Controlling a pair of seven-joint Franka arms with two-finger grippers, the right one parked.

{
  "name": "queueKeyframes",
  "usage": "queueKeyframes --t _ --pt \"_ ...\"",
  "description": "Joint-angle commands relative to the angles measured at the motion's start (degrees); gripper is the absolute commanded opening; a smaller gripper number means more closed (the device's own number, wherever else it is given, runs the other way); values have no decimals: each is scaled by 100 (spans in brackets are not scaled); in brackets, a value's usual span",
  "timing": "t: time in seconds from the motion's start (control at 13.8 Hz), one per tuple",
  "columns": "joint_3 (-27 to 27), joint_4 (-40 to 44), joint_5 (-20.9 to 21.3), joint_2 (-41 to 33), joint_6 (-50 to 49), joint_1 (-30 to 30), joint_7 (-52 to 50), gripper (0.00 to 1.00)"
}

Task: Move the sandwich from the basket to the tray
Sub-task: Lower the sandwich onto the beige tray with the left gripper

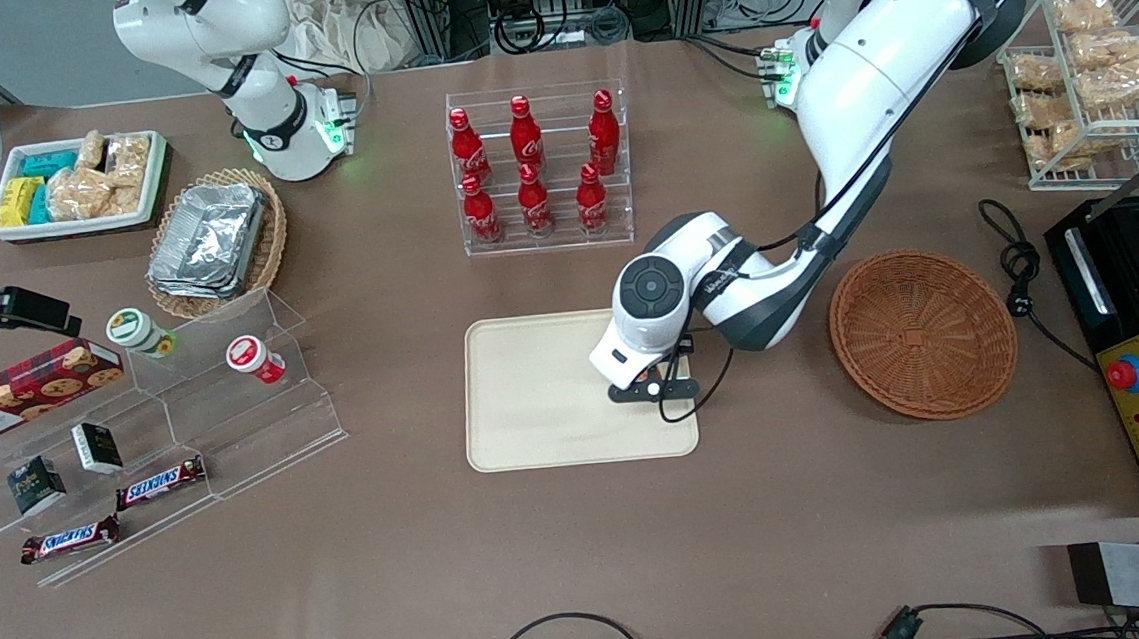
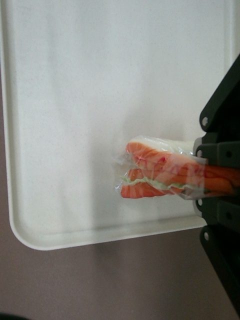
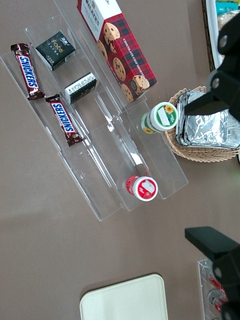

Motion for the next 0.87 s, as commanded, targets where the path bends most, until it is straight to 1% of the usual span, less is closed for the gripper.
queueKeyframes --t 0.0,0.22,0.65,0.73,0.8 --pt "117 341 116 190 -81 -188 -52 4" --pt "240 437 116 269 -63 -363 -52 4" --pt "249 429 151 331 -28 -390 -52 6" --pt "249 429 212 340 -28 -390 -78 7" --pt "249 412 325 340 -19 -408 -122 11"
